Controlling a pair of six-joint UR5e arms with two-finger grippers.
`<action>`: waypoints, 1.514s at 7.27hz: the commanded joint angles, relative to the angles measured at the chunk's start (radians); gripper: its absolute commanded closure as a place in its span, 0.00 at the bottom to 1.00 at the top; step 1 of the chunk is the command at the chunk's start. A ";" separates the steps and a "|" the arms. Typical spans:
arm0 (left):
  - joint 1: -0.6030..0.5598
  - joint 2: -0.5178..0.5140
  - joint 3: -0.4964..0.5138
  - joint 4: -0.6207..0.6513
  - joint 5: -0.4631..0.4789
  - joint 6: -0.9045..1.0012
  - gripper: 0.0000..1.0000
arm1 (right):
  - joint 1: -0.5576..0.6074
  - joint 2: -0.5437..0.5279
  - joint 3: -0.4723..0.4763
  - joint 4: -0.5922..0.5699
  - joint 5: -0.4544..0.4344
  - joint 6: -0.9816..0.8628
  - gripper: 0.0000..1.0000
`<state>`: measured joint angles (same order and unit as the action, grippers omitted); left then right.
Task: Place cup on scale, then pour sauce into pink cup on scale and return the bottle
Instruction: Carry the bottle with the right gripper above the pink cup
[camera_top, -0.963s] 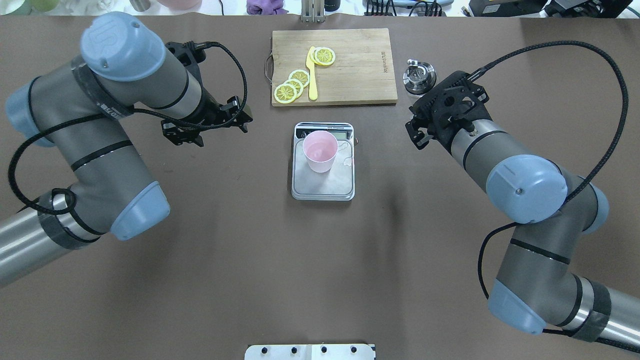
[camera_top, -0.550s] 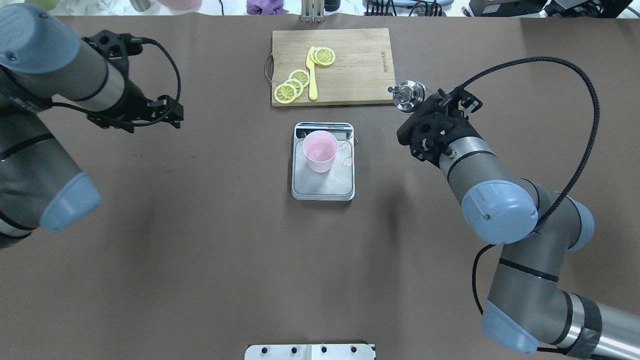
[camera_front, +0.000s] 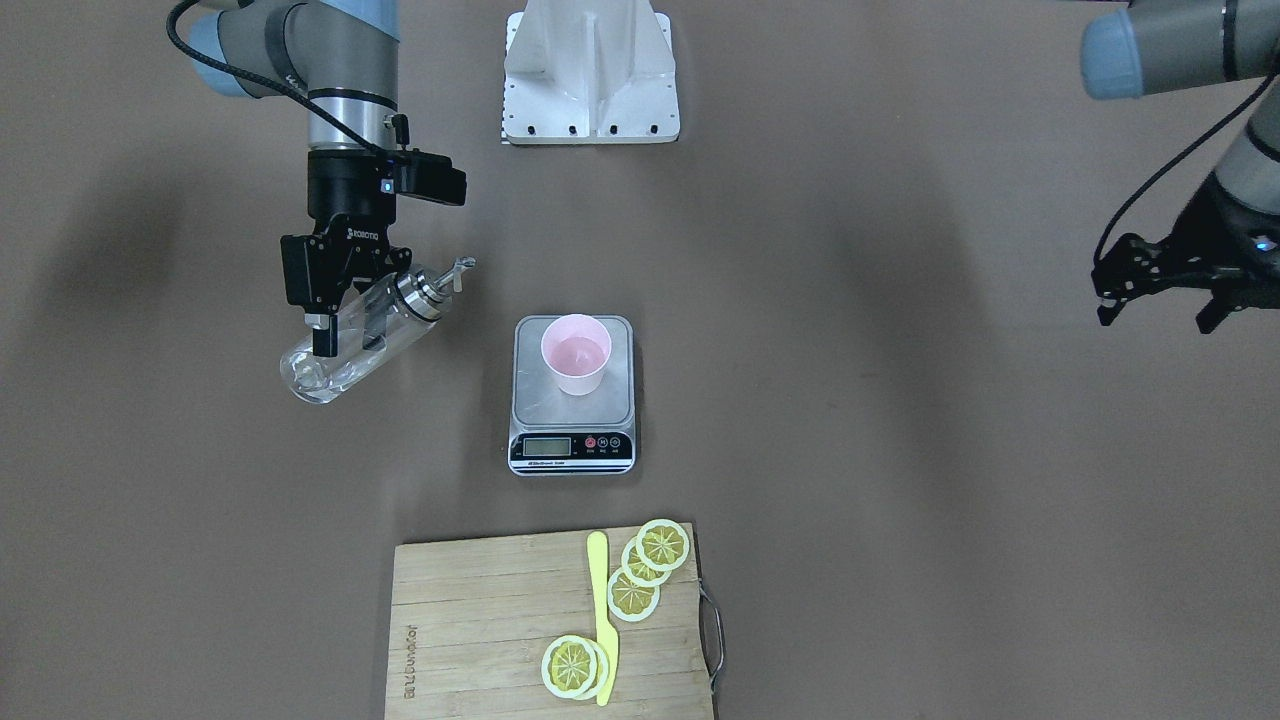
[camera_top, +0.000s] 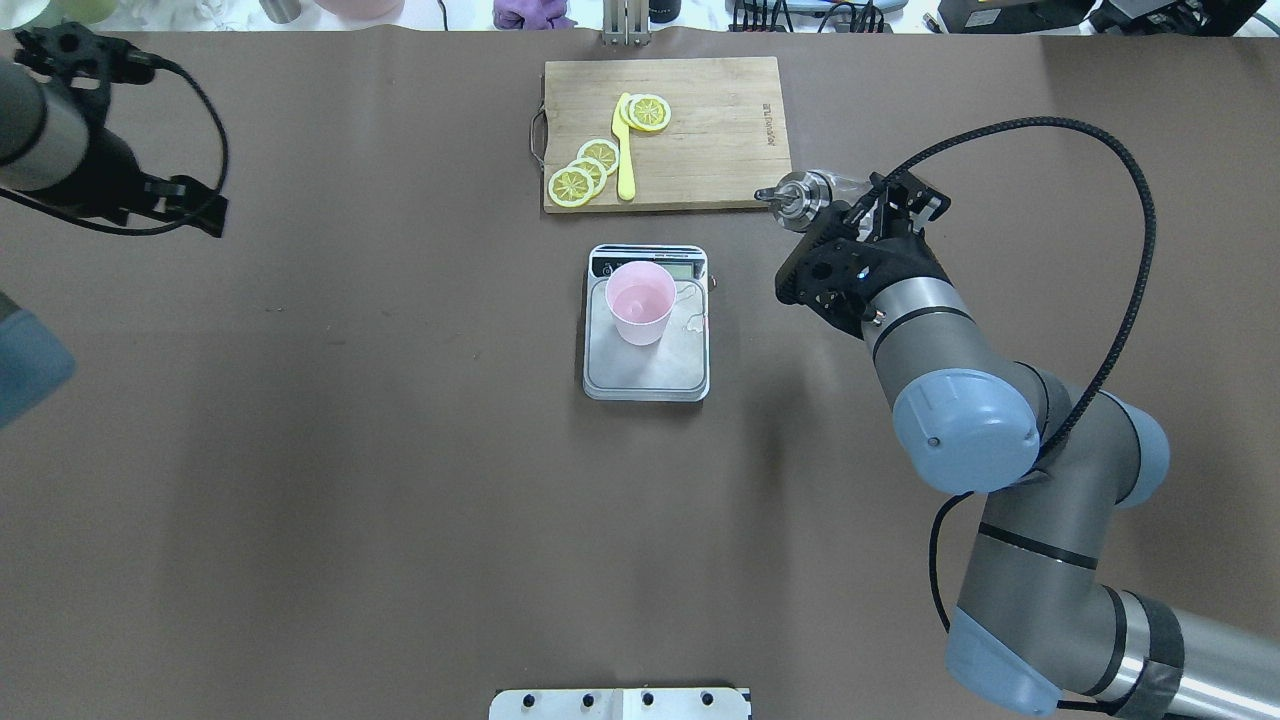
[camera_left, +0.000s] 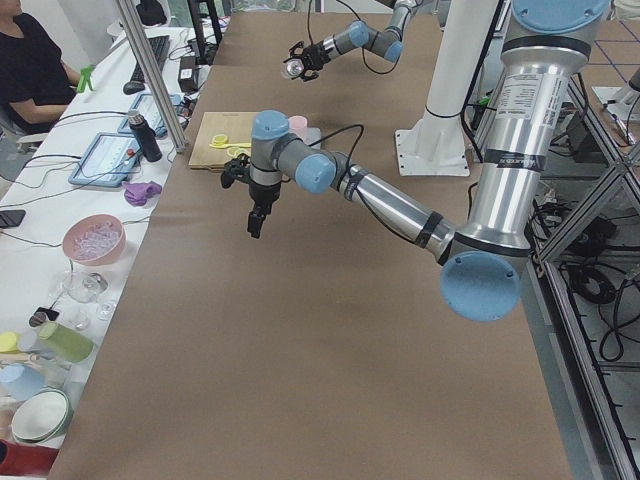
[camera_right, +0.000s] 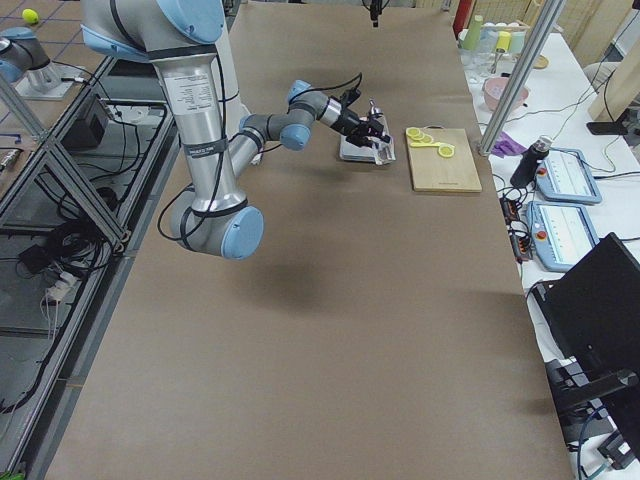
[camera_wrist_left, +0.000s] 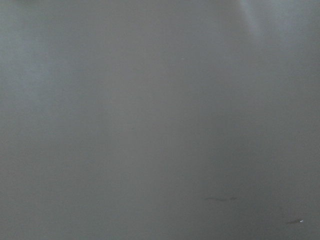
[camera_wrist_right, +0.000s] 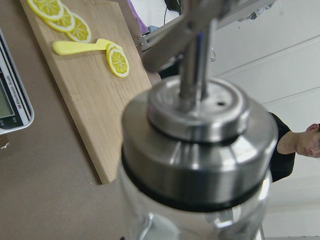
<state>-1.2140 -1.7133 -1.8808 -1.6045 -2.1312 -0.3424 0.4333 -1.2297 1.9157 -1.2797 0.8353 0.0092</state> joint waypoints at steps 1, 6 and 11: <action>-0.091 0.053 0.046 -0.005 -0.036 0.195 0.02 | -0.004 0.073 -0.093 -0.009 -0.045 -0.087 1.00; -0.125 0.057 0.146 -0.005 -0.007 0.194 0.02 | -0.042 0.127 -0.210 -0.010 -0.125 -0.198 1.00; -0.133 0.081 0.146 -0.003 -0.013 0.195 0.02 | -0.045 0.170 -0.279 -0.012 -0.197 -0.343 1.00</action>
<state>-1.3462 -1.6328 -1.7352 -1.6088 -2.1443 -0.1485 0.3884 -1.0654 1.6428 -1.2914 0.6592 -0.2868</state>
